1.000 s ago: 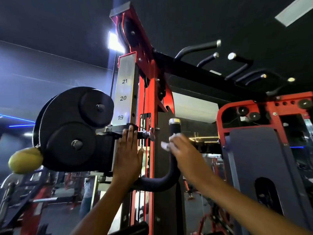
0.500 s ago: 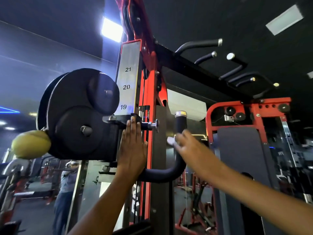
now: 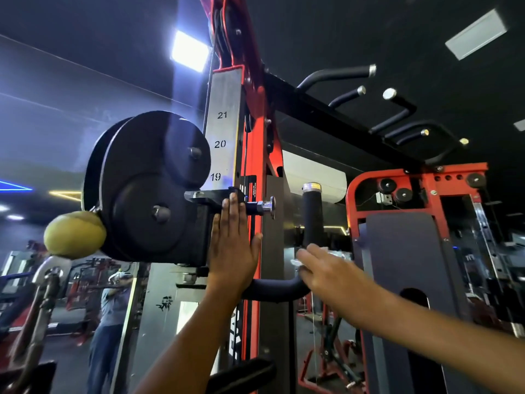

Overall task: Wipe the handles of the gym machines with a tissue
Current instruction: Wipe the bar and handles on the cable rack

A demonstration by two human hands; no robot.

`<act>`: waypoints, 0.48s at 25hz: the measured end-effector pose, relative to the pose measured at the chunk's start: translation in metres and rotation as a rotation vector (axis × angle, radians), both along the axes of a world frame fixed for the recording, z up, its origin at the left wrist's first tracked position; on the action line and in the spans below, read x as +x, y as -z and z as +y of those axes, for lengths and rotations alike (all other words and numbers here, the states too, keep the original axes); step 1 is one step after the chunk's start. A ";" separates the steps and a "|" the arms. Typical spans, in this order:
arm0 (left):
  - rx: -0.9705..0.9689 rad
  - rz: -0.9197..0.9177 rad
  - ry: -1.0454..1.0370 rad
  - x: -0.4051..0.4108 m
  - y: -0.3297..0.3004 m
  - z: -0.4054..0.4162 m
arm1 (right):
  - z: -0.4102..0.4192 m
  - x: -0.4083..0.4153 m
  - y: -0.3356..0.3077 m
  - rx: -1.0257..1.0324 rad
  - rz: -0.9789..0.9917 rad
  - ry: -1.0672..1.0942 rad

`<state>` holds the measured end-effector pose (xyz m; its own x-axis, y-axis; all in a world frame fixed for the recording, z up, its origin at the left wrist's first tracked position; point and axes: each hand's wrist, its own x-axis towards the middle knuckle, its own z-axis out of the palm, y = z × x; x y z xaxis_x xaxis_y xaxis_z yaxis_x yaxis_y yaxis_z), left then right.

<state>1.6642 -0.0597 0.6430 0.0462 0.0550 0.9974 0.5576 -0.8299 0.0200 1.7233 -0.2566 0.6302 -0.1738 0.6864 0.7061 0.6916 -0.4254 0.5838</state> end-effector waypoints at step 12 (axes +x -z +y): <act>-0.025 0.027 0.073 -0.004 0.001 -0.003 | 0.010 0.012 0.004 -0.031 -0.256 0.070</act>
